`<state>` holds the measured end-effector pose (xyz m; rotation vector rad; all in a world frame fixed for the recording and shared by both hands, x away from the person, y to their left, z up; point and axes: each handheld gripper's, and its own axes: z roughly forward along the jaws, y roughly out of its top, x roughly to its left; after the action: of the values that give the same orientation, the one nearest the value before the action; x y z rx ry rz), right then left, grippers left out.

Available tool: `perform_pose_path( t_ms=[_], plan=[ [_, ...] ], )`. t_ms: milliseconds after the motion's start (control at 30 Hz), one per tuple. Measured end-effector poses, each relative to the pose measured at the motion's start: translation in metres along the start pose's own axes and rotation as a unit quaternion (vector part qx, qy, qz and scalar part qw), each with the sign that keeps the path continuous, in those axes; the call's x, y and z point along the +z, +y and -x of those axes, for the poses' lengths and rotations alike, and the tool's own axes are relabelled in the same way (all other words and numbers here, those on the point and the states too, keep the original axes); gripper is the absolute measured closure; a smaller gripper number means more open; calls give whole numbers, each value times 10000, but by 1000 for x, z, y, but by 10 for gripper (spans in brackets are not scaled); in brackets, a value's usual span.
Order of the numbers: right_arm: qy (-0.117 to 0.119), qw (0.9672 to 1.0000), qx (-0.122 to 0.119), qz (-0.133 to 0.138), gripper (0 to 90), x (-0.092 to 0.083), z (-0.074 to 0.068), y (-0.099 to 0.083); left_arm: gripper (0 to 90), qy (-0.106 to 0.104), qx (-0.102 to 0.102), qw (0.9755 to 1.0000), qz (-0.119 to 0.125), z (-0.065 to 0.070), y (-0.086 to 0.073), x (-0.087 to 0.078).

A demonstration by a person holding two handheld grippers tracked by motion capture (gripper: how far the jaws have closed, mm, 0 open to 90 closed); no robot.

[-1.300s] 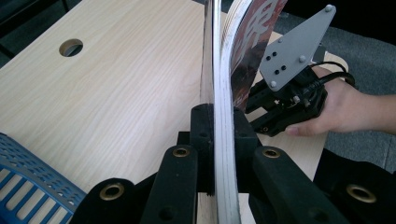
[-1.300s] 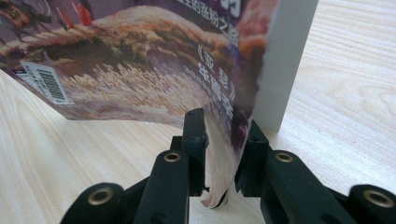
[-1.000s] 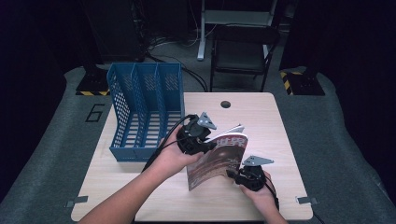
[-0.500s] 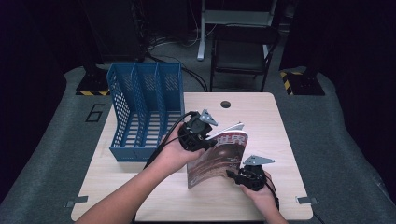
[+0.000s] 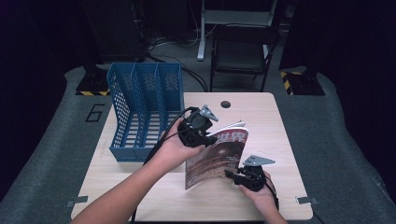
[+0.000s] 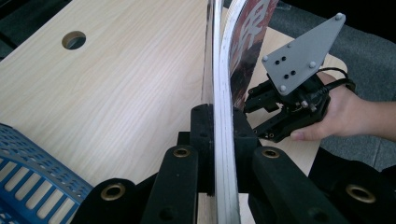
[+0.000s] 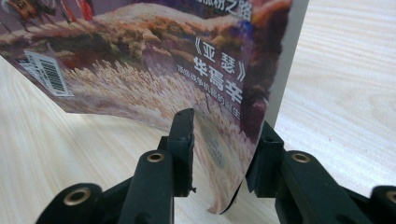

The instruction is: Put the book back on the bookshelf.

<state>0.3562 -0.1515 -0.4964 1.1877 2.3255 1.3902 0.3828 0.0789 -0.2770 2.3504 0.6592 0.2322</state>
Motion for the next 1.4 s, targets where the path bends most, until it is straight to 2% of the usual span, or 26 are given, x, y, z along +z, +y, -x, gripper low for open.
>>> perform_pose_path(
  t_ms=[67,267,433,667,733,900,1267,1400],
  plan=[
    [43,10000,6,77,642,-1,-1,1,840,11,-12,10000,-9,-1,1,-4],
    [71,10000,-23,63,620,-1,0,0,841,-17,-108,9999,28,-2,3,-13],
    [-56,9999,47,105,578,-2,-1,0,841,46,-162,9998,87,-5,6,-28],
    [-46,9999,74,77,566,-3,0,-1,841,247,-193,9995,102,-13,9,-51],
    [-125,9999,39,75,561,-3,2,-2,840,288,-209,9993,118,-16,10,-58],
    [-181,9997,119,99,554,-2,3,-3,840,338,-349,9987,178,-21,12,-73],
    [-114,9998,167,9,527,-2,5,-3,840,543,-503,9970,209,-34,20,-97],
    [-200,9997,147,-9,527,-2,5,-4,840,605,-552,9965,183,-38,22,-104]
  ],
)
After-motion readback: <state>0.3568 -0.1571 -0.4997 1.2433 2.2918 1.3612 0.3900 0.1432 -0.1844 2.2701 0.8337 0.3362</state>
